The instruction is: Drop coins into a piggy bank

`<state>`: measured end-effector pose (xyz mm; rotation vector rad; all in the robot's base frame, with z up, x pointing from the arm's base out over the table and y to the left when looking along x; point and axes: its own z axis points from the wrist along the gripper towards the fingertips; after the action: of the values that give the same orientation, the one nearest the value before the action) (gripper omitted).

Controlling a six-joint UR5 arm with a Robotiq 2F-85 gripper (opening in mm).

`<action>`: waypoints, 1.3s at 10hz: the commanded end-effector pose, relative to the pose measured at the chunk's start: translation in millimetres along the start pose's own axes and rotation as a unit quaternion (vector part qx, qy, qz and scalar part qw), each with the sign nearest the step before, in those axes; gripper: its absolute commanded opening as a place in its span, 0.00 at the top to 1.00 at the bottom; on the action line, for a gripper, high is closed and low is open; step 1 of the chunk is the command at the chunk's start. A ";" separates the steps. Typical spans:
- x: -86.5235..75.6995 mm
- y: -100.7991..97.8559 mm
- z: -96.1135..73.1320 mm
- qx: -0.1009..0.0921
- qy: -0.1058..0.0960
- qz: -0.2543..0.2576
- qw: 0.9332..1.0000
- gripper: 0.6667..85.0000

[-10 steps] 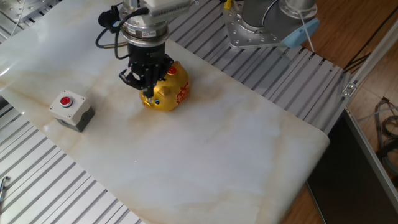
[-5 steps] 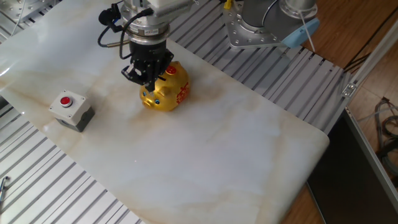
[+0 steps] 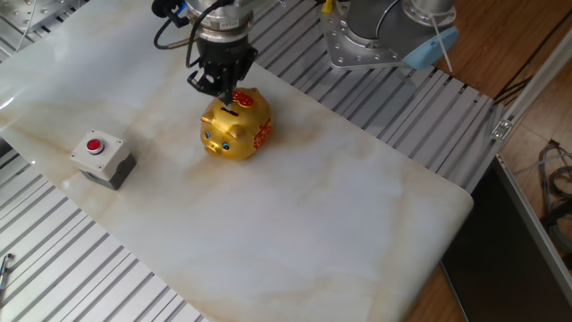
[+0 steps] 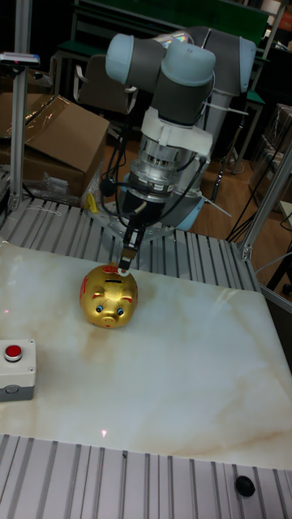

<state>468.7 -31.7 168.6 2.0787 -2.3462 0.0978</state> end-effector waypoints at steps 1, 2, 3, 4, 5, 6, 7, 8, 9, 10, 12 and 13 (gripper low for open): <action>8.4 15.8 4.8 -0.014 -0.006 -0.015 1.000 1.00; 8.7 18.0 7.7 -0.014 -0.006 -0.017 1.000 1.00; 7.9 19.1 10.0 -0.012 -0.006 -0.017 1.000 1.00; 8.8 18.8 10.8 -0.012 -0.003 -0.017 1.000 1.00; 10.2 18.5 11.9 -0.011 -0.002 -0.017 1.000 1.00; 12.7 17.7 14.3 -0.009 -0.002 -0.019 1.000 1.00; 13.8 18.4 16.6 -0.009 -0.005 -0.020 1.000 1.00; 14.0 18.0 16.9 -0.008 -0.004 -0.018 1.000 1.00; 12.6 17.7 17.4 -0.007 -0.005 -0.016 1.000 1.00; 12.1 17.3 18.1 -0.007 -0.005 -0.014 1.000 1.00; 12.0 16.2 19.1 -0.007 -0.005 -0.010 1.000 1.00; 11.5 15.8 19.4 -0.007 -0.005 -0.010 1.000 1.00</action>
<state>450.6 -45.0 149.5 2.1022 -2.3064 0.0791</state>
